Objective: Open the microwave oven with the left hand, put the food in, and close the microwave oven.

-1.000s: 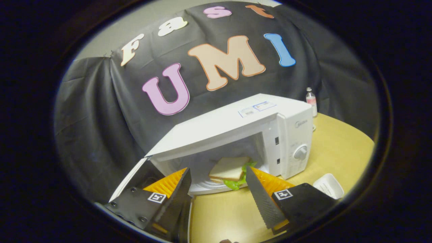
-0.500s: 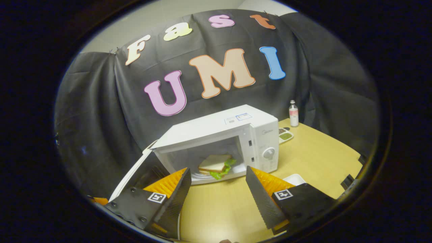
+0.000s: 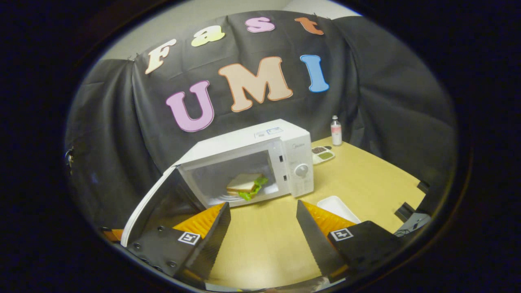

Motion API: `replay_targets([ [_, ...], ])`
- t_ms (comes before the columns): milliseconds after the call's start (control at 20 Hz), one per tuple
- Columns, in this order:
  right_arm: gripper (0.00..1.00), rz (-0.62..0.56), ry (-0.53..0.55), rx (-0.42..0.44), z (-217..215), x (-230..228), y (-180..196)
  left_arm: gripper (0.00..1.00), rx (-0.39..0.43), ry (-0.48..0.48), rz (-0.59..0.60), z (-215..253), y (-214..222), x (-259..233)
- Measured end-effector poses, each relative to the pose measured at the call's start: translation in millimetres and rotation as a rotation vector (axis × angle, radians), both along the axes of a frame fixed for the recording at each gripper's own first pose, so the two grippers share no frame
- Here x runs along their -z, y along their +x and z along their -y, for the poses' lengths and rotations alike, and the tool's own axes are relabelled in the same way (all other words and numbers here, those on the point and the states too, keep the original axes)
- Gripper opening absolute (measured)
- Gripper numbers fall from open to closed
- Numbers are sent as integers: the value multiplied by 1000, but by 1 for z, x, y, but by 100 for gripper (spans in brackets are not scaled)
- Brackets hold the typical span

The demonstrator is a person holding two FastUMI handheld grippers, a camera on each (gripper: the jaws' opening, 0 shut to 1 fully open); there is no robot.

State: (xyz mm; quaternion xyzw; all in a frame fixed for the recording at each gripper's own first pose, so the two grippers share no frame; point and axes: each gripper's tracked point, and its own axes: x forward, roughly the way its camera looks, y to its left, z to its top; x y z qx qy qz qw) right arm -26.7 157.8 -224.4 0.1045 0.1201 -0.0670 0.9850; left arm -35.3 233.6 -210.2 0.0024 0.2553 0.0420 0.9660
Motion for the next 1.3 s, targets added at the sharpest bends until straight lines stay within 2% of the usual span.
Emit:
replay_targets([
  [350, 91, 26, -19, -16, 11, -15, -10, 0, 17, 12, -27, 28, -4, 5],
  [600, 91, -8, -46, -34, 32, -15, -8, 1, 36, 6, -41, 60, -4, 8],
  [900, 92, -55, -60, 4, 82, -16, -11, 0, 125, 24, -66, 121, 3, 16],
  [950, 99, -68, -55, 12, 91, -13, -11, 0, 141, 29, -66, 132, 6, 16],
  [1300, 100, -81, -76, 51, 146, -18, -17, 1, 232, 64, -66, 197, 25, 22],
])
